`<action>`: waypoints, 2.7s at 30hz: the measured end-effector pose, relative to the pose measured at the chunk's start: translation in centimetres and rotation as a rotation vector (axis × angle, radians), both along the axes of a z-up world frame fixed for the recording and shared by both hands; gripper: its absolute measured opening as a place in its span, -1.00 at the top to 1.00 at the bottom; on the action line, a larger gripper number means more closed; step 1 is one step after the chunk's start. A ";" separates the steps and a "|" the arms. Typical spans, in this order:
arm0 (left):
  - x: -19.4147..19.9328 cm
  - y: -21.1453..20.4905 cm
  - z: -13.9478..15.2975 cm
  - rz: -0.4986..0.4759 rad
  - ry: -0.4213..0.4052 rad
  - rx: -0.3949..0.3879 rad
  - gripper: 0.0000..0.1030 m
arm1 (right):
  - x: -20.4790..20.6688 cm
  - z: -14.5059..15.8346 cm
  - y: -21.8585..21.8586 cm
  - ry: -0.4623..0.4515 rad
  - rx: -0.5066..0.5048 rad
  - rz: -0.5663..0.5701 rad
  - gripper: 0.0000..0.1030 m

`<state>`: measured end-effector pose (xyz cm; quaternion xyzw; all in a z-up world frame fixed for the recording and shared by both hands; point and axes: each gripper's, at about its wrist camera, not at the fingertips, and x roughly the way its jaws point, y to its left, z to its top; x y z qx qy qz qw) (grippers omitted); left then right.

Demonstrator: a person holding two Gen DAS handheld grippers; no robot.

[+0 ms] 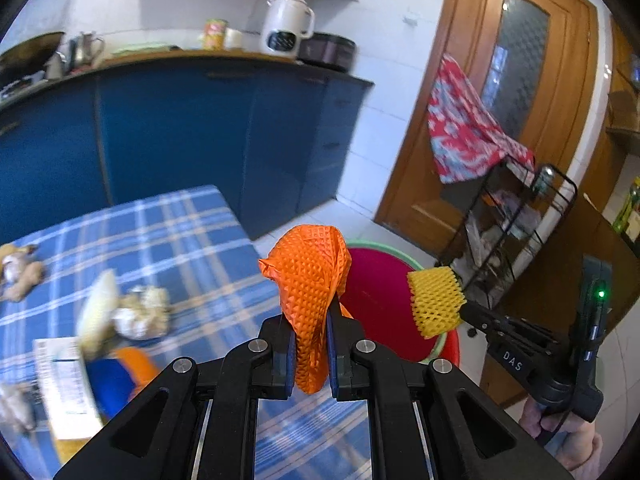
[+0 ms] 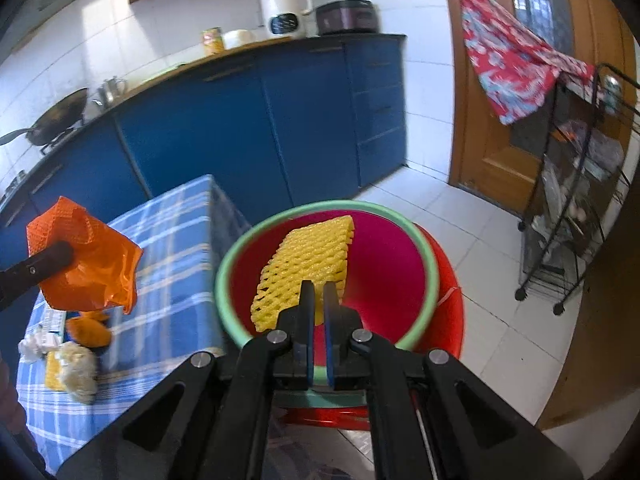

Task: Collect trash
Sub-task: 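Carry the orange mesh bag and yellow foam net over the red basin, then open both tools to drop the mesh bag and foam net into the basin, then move both open tools back over the table toward the white tissue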

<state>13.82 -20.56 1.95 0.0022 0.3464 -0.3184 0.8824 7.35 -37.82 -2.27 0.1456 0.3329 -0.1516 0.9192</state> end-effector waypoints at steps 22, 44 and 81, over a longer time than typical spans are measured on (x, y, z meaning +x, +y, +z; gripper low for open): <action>3.1 -8.3 -6.2 -0.082 0.079 0.110 0.10 | 0.6 -5.1 -4.7 0.050 0.066 -0.061 0.74; 0.7 -2.8 -3.1 0.015 0.061 0.079 -0.02 | -2.5 -0.7 -1.6 -0.049 0.082 -0.040 0.28; -2.8 20.6 -1.7 0.459 0.057 0.099 -0.10 | -0.7 2.3 14.2 -0.051 0.081 0.253 -0.05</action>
